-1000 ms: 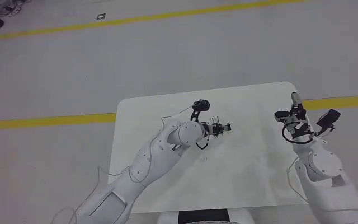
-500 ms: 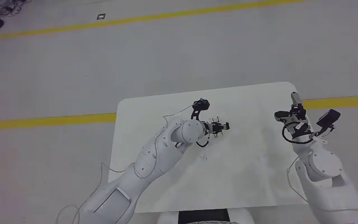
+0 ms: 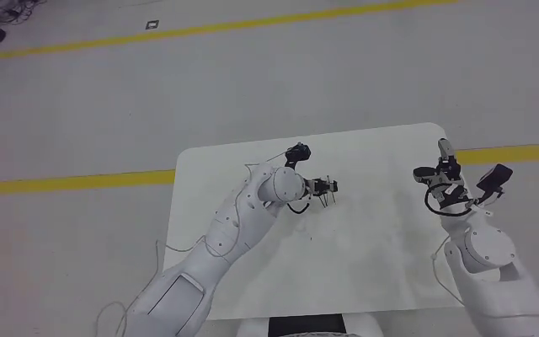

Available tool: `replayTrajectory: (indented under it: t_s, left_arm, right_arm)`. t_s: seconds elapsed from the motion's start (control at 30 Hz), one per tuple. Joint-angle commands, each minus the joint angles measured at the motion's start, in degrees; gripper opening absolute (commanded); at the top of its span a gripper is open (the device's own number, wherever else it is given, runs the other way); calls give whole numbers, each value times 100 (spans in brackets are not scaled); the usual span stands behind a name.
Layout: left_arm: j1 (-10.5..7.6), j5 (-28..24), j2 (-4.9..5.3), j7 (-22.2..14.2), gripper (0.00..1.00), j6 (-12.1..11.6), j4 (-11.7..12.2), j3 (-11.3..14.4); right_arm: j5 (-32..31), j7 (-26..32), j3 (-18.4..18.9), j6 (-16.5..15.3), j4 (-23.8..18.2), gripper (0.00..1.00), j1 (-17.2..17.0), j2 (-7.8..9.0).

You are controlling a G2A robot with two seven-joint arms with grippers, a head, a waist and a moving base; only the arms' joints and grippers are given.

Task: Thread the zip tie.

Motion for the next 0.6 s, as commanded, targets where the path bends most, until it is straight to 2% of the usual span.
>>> replayTrajectory:
  t_s: [0.0,0.37,0.47,0.53,0.57]
  left_arm:
    - [1,-39,5,28,100,0,-6,5]
    - [1,-39,5,28,100,0,-6,5]
    - [75,-128,7,147,100,0,-172,-26]
    - [164,-210,32,80,100,-54,-406,-52]
    - [189,-242,47,62,100,-5,-478,-97]
  right_arm:
    - [0,0,0,0,0,100,0,0]
    - [0,0,0,0,0,100,0,0]
    - [0,0,0,0,0,100,0,0]
    - [0,0,0,0,0,100,0,0]
    - [0,0,0,0,0,100,0,0]
